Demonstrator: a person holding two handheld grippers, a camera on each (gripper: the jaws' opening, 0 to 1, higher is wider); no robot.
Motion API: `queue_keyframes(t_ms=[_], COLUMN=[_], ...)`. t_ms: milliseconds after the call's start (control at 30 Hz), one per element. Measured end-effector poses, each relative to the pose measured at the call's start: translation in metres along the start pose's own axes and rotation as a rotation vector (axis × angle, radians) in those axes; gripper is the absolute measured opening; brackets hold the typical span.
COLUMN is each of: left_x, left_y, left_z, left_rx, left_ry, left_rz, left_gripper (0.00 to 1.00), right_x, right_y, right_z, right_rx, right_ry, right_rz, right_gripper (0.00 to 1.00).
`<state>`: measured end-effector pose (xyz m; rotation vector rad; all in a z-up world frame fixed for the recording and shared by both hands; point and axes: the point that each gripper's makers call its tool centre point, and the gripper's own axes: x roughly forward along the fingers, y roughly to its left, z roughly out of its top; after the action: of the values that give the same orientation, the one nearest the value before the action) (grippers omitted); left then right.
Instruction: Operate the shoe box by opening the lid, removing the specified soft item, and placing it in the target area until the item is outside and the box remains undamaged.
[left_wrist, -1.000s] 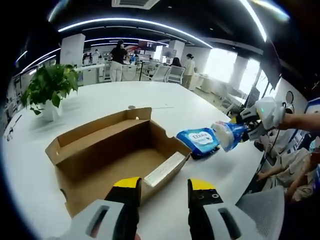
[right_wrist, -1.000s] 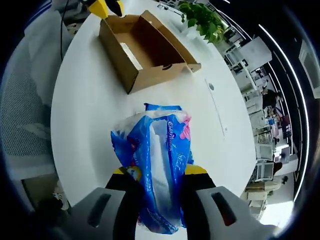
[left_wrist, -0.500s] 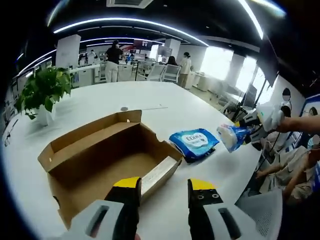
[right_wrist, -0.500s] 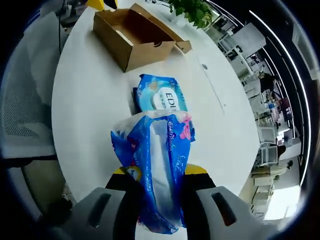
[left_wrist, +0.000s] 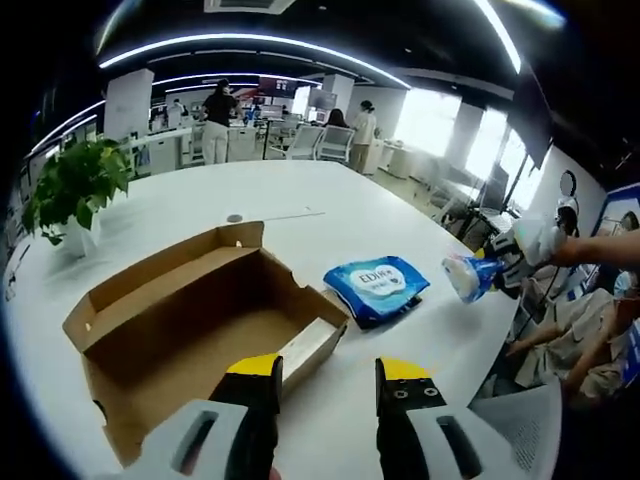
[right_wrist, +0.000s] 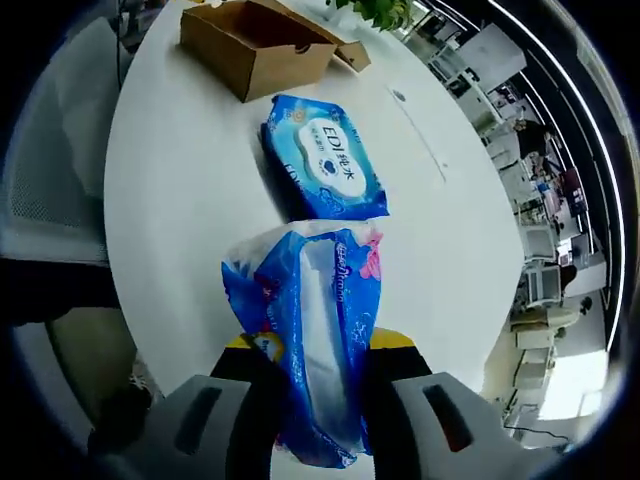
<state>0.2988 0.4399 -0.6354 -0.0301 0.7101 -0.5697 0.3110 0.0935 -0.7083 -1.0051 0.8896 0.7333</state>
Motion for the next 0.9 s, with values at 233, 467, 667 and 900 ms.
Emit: queue_keyframes(t_ms=[233, 467, 667, 900], left_x=[0.002, 0.001, -0.005, -0.017], left_y=[-0.002, -0.002, 0.005, 0.02], left_z=[0.005, 0.004, 0.0, -0.008], left_rx=[0.0, -0.01, -0.039, -0.072], left_ry=[-0.003, -0.002, -0.004, -0.001], left_rz=[0.008, 0.02, 0.043, 0.084], left_gripper=[0.37, 0.37, 0.37, 0.37], right_x=[0.005, 0.014, 0.027, 0.047], right_y=[-0.004, -0.007, -0.018, -0.029], right_z=[-0.007, -0.005, -0.003, -0.002], right_rx=[-0.001, -0.027, -0.046, -0.106], right_ry=[0.004, 0.006, 0.014, 0.042], right_rz=[0.011, 0.028, 0.038, 0.062], right_gripper=[0.28, 0.28, 0.29, 0.3])
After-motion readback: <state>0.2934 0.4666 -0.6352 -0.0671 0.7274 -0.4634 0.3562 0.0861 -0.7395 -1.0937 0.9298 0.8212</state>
